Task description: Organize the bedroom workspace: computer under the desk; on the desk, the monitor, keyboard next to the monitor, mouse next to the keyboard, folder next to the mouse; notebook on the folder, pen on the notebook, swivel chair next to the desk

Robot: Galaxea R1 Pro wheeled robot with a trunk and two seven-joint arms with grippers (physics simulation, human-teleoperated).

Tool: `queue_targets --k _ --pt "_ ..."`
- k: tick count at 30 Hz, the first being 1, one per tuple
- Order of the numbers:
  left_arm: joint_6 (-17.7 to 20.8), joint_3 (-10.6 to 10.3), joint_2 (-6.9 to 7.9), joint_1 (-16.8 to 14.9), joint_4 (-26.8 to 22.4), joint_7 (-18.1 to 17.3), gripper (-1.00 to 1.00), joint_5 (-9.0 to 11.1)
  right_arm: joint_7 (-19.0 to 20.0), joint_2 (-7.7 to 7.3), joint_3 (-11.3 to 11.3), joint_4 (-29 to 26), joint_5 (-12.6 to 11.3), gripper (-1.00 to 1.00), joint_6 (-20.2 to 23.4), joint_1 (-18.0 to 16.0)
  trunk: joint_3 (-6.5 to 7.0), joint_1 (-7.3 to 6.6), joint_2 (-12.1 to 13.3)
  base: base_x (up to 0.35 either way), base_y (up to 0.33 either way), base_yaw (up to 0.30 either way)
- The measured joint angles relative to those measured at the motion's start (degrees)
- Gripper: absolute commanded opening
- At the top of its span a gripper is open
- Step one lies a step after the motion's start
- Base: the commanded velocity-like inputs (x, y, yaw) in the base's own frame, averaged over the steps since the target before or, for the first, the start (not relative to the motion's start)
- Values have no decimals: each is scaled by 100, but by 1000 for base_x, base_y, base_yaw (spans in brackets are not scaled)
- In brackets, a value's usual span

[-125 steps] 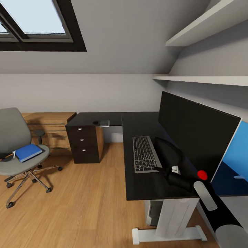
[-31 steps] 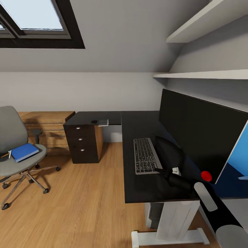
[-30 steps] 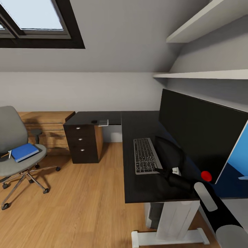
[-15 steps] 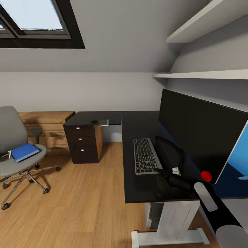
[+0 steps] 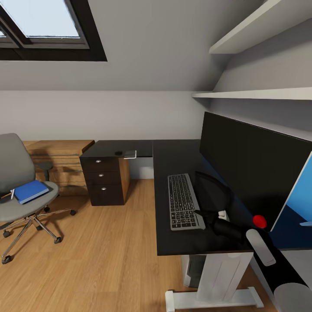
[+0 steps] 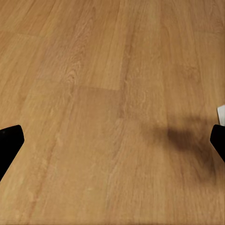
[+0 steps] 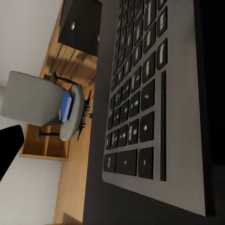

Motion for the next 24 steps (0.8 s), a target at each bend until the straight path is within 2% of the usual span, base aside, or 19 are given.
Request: queue_targets --k 4,18,24 --pt "0 0 0 -1 0 0 100 0 0 -1 0 0 -1 100 0 0 0 2 0 -132 0 0" --pt "0 0 0 -3 0 0 100 0 0 -2 8 0 -1 100 0 0 0 3 0 -298 0 0" --pt "0 0 0 -2 0 0 100 0 0 -1 9 0 -1 100 0 0 0 1 0 -170 0 0"
